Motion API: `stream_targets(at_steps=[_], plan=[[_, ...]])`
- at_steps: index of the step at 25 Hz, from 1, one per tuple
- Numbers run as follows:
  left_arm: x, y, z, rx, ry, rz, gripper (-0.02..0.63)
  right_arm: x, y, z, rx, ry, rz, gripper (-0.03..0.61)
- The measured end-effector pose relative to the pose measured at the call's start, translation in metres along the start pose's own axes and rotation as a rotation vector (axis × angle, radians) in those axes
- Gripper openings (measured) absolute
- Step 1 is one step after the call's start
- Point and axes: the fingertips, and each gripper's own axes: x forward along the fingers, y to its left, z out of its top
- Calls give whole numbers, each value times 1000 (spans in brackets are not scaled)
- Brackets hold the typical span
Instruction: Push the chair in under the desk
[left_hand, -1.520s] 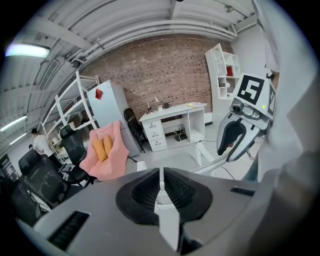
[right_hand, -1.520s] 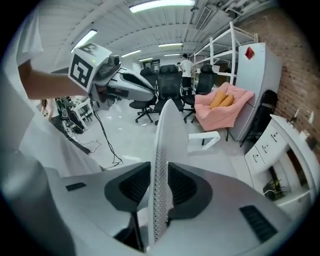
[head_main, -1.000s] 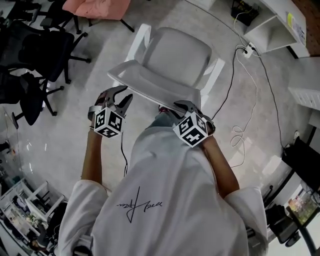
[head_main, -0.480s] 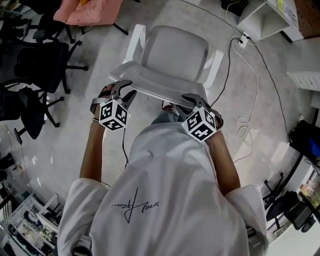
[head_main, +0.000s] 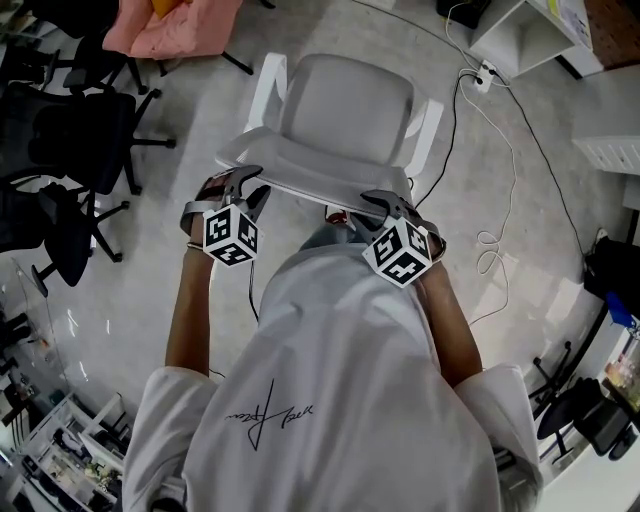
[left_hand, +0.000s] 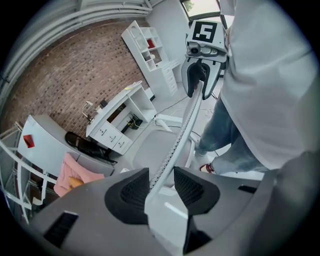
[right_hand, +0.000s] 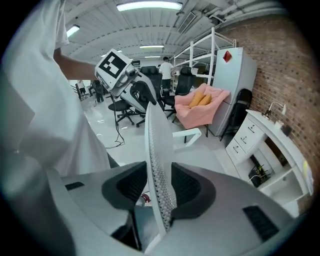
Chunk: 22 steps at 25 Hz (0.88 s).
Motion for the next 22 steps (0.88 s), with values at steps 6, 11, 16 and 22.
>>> stream_targets(at_steps=[6, 11, 16, 22], plan=[[11, 3, -3, 59, 30, -2, 158, 1, -2, 1, -1, -4, 9, 169], [15, 5, -4, 51, 21, 5, 166, 3, -2, 2, 5, -7, 27, 169], [19, 12, -5, 36, 17, 5, 170, 5, -6, 5, -11, -12, 19, 158], [26, 23, -1, 42, 16, 12, 172, 7, -15, 6, -24, -7, -3, 146]])
